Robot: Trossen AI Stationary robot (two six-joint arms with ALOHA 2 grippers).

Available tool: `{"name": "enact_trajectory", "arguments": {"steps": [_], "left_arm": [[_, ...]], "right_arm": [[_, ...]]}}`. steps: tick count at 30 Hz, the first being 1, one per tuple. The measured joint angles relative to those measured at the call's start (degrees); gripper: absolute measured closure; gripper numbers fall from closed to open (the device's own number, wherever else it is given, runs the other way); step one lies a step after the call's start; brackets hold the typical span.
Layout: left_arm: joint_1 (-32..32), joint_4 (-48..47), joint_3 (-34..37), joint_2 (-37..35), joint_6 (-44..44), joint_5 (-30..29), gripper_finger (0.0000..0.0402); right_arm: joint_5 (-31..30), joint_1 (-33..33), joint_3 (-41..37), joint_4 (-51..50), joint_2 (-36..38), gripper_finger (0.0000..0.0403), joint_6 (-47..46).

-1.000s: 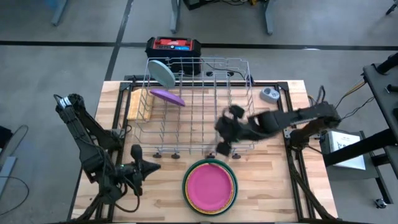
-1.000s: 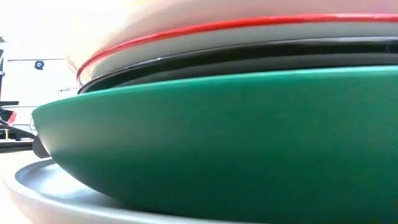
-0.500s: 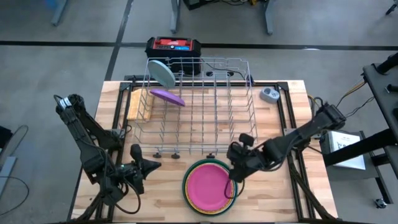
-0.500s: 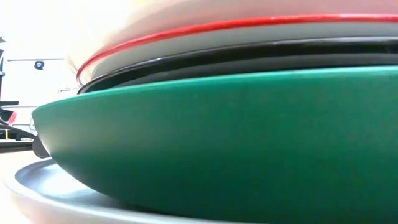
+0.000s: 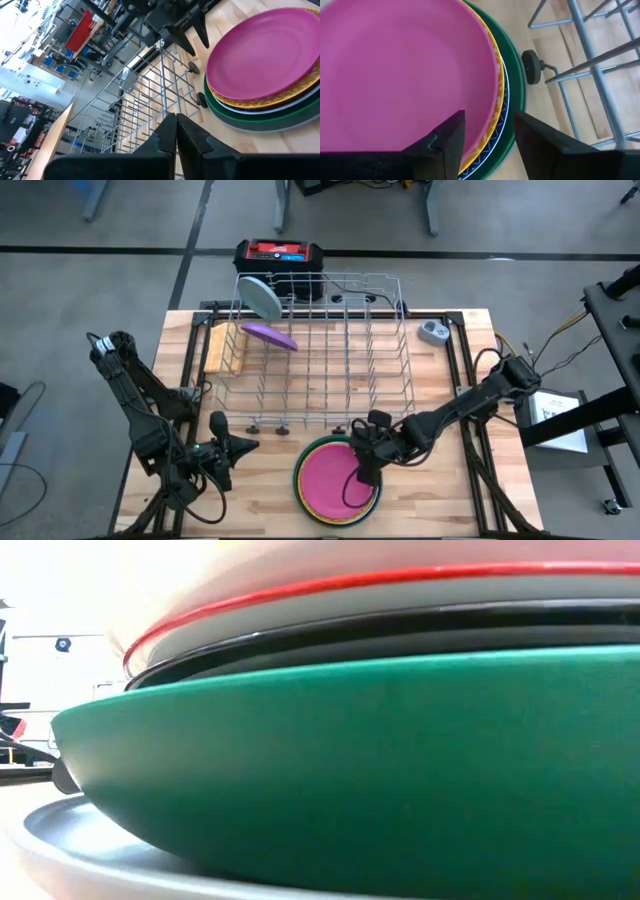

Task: Sort dishes
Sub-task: Put the pink plate into the dishwasher rack

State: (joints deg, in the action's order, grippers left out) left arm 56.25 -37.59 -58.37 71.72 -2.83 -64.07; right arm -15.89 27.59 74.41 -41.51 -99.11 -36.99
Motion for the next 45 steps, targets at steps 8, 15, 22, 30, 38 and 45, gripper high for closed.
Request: {"name": "enact_trajectory", "arguments": {"steps": [8, 15, 22, 30, 38, 45], "left_arm": [[0.0, -0.4, 0.0, 0.0, 0.0, 0.0, 0.0401], [0.0, -0.4, 0.0, 0.0, 0.0, 0.0, 0.0401], [0.0, -0.4, 0.0, 0.0, 0.0, 0.0, 0.0401], [0.0, -0.4, 0.0, 0.0, 0.0, 0.0, 0.0401], [0.0, -0.4, 0.0, 0.0, 0.0, 0.0, 0.0401], [0.0, -0.4, 0.0, 0.0, -0.2, 0.0, 0.0401]], "right_arm": [[-1.1, -0.2, 0.1, 0.2, -3.0, 0.0244, -1.9], [-1.5, -0.2, 0.2, 0.2, -3.4, 0.0252, -3.4], [-1.4, -0.3, 0.2, 0.4, -3.5, 0.0245, -3.5], [0.0, 1.3, 0.5, -0.1, -2.8, 0.0248, -7.2], [0.7, 4.3, 1.1, -0.5, -0.5, 0.0248, -14.8], [5.6, 5.2, 1.2, -8.7, -0.1, 0.0235, -27.7]]}}
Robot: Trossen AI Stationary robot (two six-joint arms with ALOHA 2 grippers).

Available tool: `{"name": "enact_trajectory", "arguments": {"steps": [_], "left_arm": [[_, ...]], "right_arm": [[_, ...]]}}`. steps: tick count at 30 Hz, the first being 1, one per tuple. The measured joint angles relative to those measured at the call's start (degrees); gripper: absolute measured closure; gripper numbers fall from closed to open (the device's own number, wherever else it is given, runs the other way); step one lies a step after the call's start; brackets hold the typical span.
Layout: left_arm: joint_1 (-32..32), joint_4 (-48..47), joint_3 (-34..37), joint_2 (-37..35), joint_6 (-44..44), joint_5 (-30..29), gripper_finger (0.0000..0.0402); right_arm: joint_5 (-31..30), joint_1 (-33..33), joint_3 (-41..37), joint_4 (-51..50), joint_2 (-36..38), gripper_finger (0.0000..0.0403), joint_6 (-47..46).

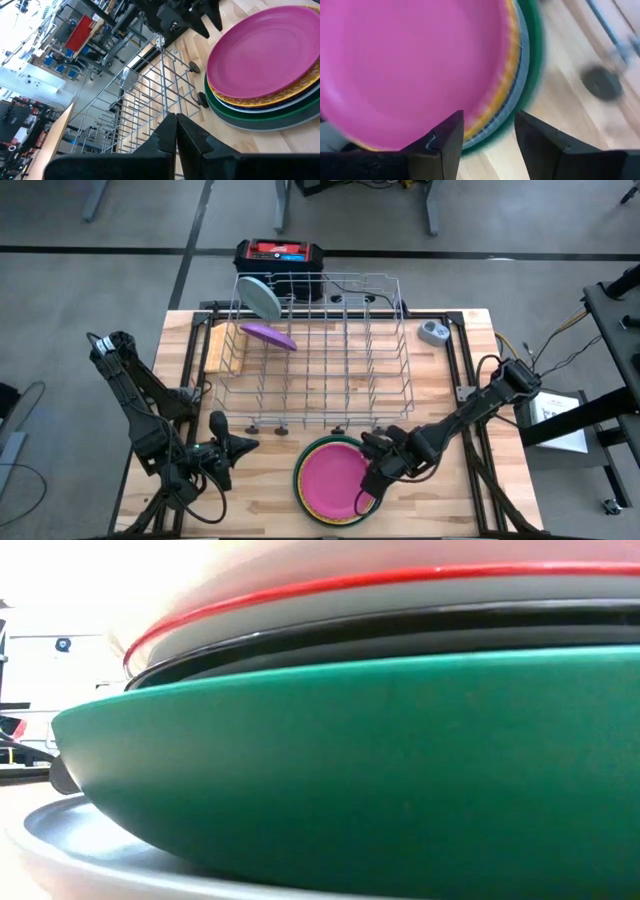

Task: Sort dishes
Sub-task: Put the pink plate into the dishwasher rack

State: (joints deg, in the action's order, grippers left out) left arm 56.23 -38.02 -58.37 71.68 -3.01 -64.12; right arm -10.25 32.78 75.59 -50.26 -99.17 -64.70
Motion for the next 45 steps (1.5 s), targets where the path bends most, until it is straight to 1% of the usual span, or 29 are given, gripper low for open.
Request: {"name": "enact_trajectory", "arguments": {"steps": [3, 10, 17, 28, 31, 34, 37, 42, 43, 45], "left_arm": [[0.0, 0.0, 0.0, 0.0, 0.0, 0.0, 0.0401], [0.0, 0.0, 0.0, 0.0, 0.0, 0.0, 0.0401], [0.0, 0.0, 0.0, 0.0, 0.0, 0.0, 0.0401], [0.0, 0.0, 0.0, 0.0, -0.1, 0.0, 0.0401], [0.0, 0.0, 0.0, 0.0, -0.3, 0.0, 0.0401], [-0.1, 0.0, 0.0, 0.0, -0.3, 0.0, 0.0401], [-0.1, 0.0, 0.0, 0.0, -0.3, 0.0, 0.0401], [-0.1, 0.0, 0.0, 0.0, -0.5, 0.0, 0.0401], [-0.1, 0.0, 0.0, 0.0, -0.5, 0.0, 0.0401], [-0.1, 0.0, 0.0, 0.0, -0.5, 0.0, 0.0401]], "right_arm": [[0.3, -0.1, 0.0, -0.9, -0.2, 0.0228, -4.9], [0.3, -0.2, 0.0, 0.5, -0.3, 0.0213, -9.2], [0.3, -0.3, -0.1, 5.4, -2.1, 0.0206, -7.8], [0.7, -0.6, -0.2, 5.9, -6.0, 0.0227, -4.4], [0.2, -0.6, -0.2, 5.9, -5.8, 0.0242, -3.8], [-0.1, -0.7, -0.2, 5.6, -5.5, 0.0268, -3.8], [-0.2, -0.8, -0.2, 5.6, -5.5, 0.0308, -3.8], [-0.5, -0.9, -0.2, 6.0, -5.5, 0.0387, -3.8], [-0.6, -0.9, -0.1, 6.4, -5.4, 0.0393, -3.8], [-0.4, -0.9, -0.1, 6.1, -5.2, 0.0393, -3.8]]}}
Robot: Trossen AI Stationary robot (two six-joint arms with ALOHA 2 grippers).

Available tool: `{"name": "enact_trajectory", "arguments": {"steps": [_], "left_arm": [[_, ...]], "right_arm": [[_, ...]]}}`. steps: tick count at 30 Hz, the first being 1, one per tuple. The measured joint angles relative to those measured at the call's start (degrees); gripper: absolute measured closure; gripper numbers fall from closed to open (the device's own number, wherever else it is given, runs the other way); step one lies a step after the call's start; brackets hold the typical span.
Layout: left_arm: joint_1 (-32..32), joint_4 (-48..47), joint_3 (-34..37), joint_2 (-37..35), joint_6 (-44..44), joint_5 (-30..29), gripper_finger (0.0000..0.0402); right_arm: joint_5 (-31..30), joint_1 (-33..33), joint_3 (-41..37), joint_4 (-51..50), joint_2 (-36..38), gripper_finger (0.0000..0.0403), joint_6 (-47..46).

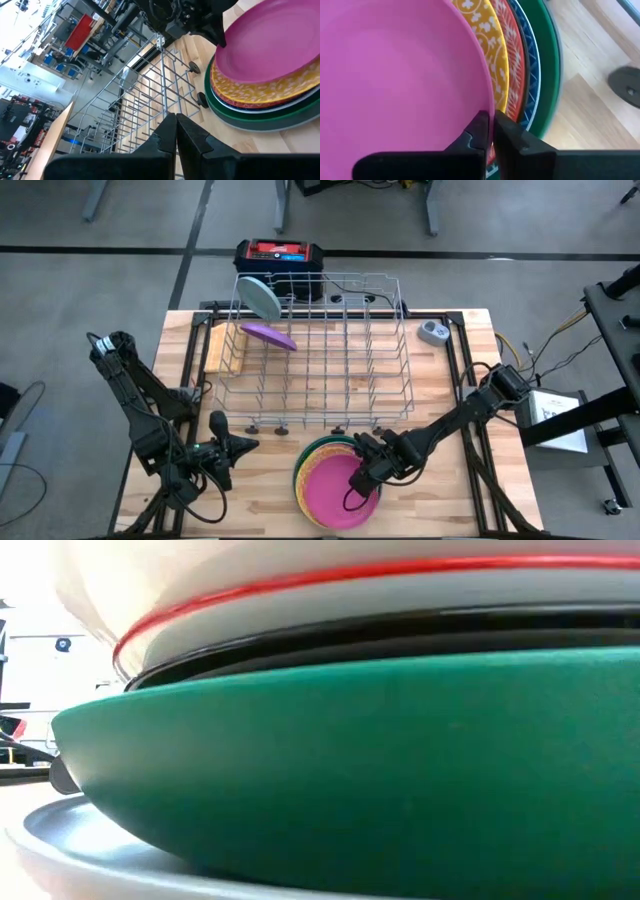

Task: Sort dishes
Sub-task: Put the pink plate into the dishwasher rack

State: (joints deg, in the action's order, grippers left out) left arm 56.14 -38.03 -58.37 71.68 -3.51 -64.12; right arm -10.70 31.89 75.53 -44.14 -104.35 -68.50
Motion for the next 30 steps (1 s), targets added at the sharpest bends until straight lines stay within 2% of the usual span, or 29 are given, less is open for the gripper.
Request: {"name": "enact_trajectory", "arguments": {"steps": [12, 18, 26, 30], "left_arm": [[0.0, 0.0, 0.0, 0.0, 0.0, -0.2, 0.0401], [0.0, -0.1, 0.0, 0.0, 0.0, -7.6, 0.0401], [0.0, -0.2, 0.0, 0.0, 1.0, -8.0, 0.0401], [0.0, -0.2, 0.0, 0.0, 1.1, -10.2, 0.0401]], "right_arm": [[-2.3, 0.1, 3.9, -2.5, 0.2, 0.0401, 3.3], [-4.1, 0.1, 6.9, -2.9, 0.2, 0.0402, 6.6], [-5.2, -0.2, 10.4, -3.9, 1.4, 0.0402, 13.6], [-5.9, -1.1, 11.3, -3.7, 3.9, 0.0402, 17.0]]}}
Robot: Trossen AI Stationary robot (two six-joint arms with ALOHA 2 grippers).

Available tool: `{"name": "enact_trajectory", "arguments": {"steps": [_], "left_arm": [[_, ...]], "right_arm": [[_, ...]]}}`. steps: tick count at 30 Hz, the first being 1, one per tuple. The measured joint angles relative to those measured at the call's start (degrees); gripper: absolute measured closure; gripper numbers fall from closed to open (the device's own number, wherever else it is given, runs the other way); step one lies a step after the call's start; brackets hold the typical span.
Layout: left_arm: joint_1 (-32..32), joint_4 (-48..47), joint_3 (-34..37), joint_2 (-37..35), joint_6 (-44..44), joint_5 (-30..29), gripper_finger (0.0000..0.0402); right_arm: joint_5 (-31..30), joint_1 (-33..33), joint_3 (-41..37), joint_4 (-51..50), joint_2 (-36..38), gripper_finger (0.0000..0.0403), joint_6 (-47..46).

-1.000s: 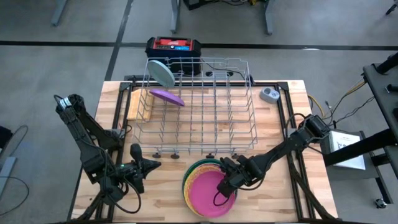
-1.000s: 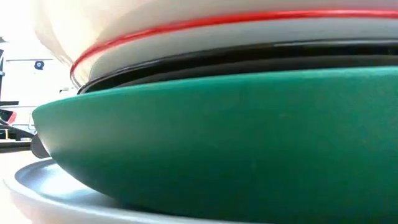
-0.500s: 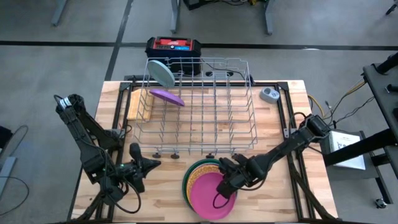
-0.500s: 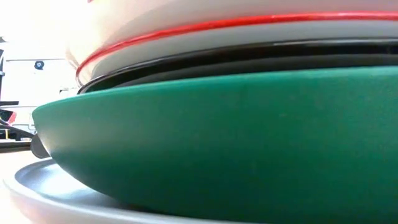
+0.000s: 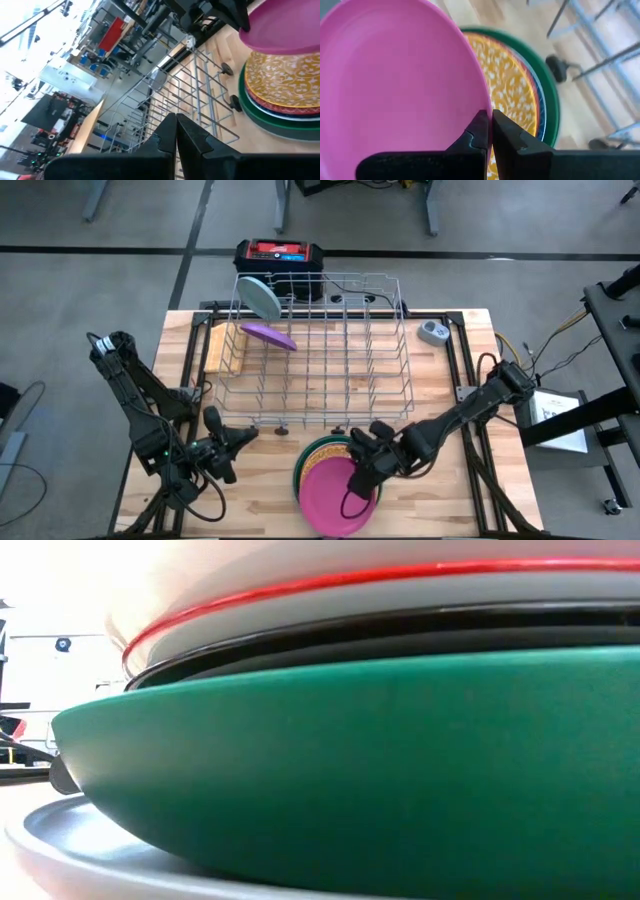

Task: Sort dishes
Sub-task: Put the pink plate into the dishwasher rack

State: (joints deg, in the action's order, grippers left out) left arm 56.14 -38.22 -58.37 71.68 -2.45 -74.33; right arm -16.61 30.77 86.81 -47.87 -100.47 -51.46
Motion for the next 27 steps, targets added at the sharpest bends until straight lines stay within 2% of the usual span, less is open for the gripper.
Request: {"name": "enact_trajectory", "arguments": {"steps": [5, 8, 12, 16, 18, 21, 24, 27], "left_arm": [[0.0, -1.9, 0.0, 0.0, 0.0, -2.7, 0.0401], [0.0, -3.5, 0.0, 0.0, 0.0, -2.7, 0.0401], [0.0, -4.1, 0.0, 0.0, 0.0, -4.6, 0.0401], [0.0, -5.3, 0.0, 0.0, -0.3, -10.8, 0.0401], [0.0, -5.8, 0.0, 0.0, -1.1, -14.7, 0.0401], [0.0, -6.8, 0.0, -0.2, -2.3, -15.7, 0.0401], [0.0, -8.2, 0.1, -0.5, -3.5, -15.8, 0.0401], [0.0, -10.0, 0.2, -0.5, -4.9, -15.8, 0.0401]], "right_arm": [[-0.8, -1.6, 1.4, 0.1, 5.4, 0.0403, 5.8], [-6.9, -3.0, 2.5, 0.1, 9.3, 0.0403, 10.1], [-24.5, -5.8, 4.7, 0.6, 14.3, 0.0403, 20.6], [-45.1, -10.6, 5.6, 5.1, 17.8, 0.0403, 35.7], [-51.5, -14.7, 5.6, 10.1, 18.8, 0.0403, 44.4], [-50.7, -22.8, 5.6, 18.9, 19.2, 0.0403, 55.7], [-42.8, -31.8, 5.6, 26.3, 17.9, 0.0403, 64.4], [-33.8, -40.5, 5.5, 31.8, 15.2, 0.0403, 69.3]]}}
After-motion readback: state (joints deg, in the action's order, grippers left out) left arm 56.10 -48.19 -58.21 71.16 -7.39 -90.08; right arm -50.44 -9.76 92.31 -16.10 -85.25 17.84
